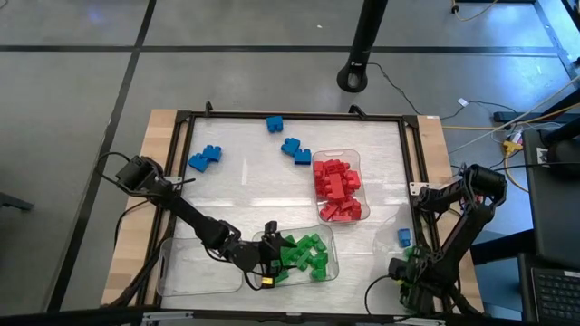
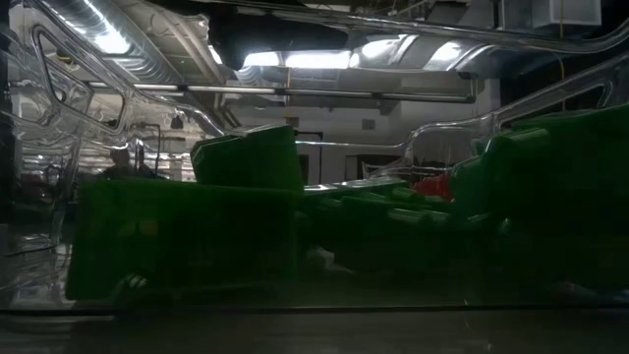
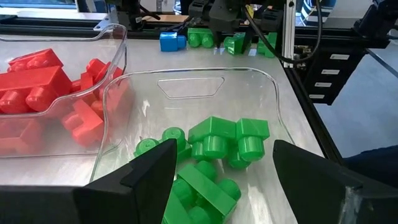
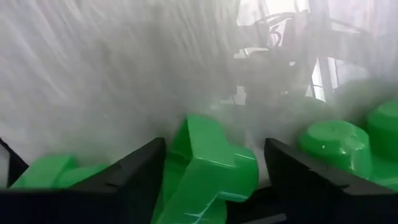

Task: Sort blocks
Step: Put the green game piece into the bottom right transparent bin

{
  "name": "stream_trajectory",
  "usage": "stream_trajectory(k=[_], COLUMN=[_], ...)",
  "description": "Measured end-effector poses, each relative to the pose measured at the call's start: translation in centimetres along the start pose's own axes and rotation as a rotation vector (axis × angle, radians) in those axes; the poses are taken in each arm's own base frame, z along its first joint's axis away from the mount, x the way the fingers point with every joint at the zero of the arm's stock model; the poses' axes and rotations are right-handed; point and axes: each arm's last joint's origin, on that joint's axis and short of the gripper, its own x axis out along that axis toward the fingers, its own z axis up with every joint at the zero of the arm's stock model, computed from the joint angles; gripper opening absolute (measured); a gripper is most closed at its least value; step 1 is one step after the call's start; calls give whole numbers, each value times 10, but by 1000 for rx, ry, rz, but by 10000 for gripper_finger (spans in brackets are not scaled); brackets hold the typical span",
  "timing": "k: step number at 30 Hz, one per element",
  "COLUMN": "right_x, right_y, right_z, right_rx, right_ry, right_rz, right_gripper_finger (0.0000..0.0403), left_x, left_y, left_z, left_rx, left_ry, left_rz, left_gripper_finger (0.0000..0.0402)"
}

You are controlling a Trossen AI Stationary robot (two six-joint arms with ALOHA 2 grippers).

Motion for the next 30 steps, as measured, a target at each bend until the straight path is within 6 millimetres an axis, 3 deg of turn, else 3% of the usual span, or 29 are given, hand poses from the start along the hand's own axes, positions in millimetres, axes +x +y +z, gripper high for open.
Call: stream_trajectory(k=[7,11,30], right_x=[-1,-2,0], right_y=[0,0,0], right_z=[0,0,0], right_rx=[8,-16,-79], right_ry=[-4,3,10], right_rz=[6,7,7], right_gripper_finger=[169,140,118], left_x=[0,0,0], left_y=[0,0,0], left_z=[0,0,0], left_rx=[0,0,1], left_ry=[0,0,0], left_rz=[0,0,0], left_gripper_finger=[255,255,255])
